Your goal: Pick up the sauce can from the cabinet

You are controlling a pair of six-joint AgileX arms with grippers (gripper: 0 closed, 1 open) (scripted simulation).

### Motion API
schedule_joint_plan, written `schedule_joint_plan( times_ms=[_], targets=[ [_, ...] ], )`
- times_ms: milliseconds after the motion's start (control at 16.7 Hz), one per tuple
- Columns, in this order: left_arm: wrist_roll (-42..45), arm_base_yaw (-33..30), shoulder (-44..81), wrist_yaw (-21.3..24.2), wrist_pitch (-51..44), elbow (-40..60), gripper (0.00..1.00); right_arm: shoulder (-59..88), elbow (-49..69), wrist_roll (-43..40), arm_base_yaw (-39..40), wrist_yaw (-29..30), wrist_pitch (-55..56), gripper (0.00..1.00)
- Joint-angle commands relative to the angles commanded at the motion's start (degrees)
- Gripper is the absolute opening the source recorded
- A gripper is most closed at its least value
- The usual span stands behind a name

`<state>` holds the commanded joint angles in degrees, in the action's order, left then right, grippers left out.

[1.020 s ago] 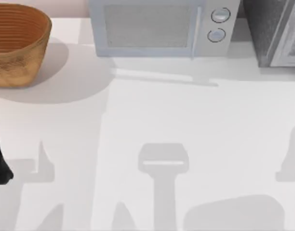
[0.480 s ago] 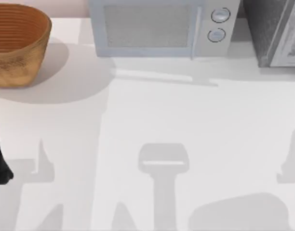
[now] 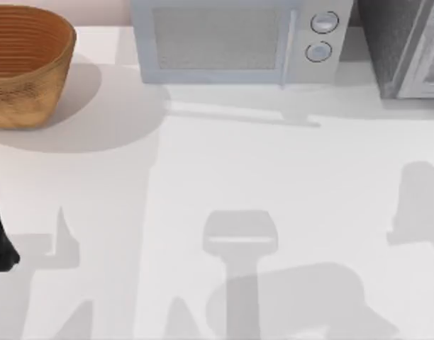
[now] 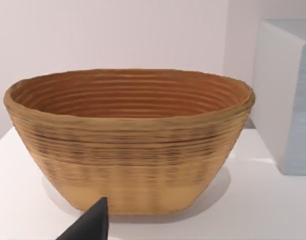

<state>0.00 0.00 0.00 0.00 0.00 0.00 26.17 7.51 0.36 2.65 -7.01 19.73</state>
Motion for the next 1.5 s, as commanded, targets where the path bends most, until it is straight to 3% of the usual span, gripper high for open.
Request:
schedule_joint_plan(
  times_ms=[900, 1140, 1500],
  targets=[
    [0.00, 0.00, 0.00, 0.00, 0.00, 0.00, 1.00, 81.83, 22.66, 0.06, 7.80, -20.97, 58.21, 0.00],
    [0.00, 0.00, 0.00, 0.00, 0.00, 0.00, 1.00, 92.27, 25.52, 0.11, 8.64, -23.49, 65.55, 0.00],
    [0.00, 0.00, 0.00, 0.00, 0.00, 0.00, 1.00, 93.78, 25.71, 0.22, 8.46, -23.81, 66.54, 0.00]
  ],
)
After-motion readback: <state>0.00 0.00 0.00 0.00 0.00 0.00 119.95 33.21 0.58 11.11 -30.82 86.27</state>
